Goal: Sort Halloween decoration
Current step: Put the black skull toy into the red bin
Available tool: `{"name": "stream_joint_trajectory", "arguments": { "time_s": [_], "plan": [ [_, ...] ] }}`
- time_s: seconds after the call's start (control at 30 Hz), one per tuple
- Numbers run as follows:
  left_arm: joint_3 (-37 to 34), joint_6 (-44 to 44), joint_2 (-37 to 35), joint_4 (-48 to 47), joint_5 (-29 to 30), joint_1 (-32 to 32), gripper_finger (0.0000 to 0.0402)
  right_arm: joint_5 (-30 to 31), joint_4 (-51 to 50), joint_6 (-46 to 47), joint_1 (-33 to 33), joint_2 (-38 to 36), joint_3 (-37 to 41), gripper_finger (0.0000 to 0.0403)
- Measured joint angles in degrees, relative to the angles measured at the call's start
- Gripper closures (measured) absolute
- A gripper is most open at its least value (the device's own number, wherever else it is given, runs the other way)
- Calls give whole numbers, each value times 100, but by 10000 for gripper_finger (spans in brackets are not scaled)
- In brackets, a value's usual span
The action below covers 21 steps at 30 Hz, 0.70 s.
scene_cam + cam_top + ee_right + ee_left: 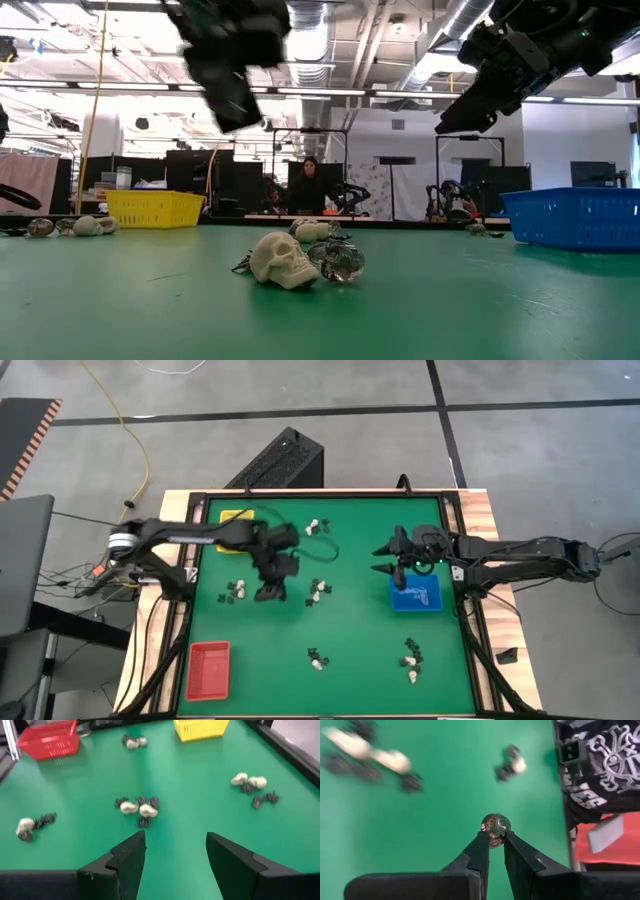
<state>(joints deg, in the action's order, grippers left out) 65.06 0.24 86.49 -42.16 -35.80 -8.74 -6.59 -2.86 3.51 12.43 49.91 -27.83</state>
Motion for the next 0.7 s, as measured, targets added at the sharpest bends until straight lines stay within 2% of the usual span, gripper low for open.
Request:
{"name": "stream_joint_trajectory", "arguments": {
  "time_s": [0.2,0.43,0.57,0.7],
  "plan": [
    [-1354,-2432,-1539,509,1323,1599,362,1,481,120,-105,0,0,164],
    [-2703,-5801,-3259,1185,2895,4158,362,94,1062,684,-488,188,0,164],
    [-3117,-7177,-3812,1199,3587,5568,362,99,1876,906,-798,638,-1,164],
    [-3378,-7943,-3971,1164,3845,6486,362,263,2720,1064,-1132,1264,0,164]
  ]
}}
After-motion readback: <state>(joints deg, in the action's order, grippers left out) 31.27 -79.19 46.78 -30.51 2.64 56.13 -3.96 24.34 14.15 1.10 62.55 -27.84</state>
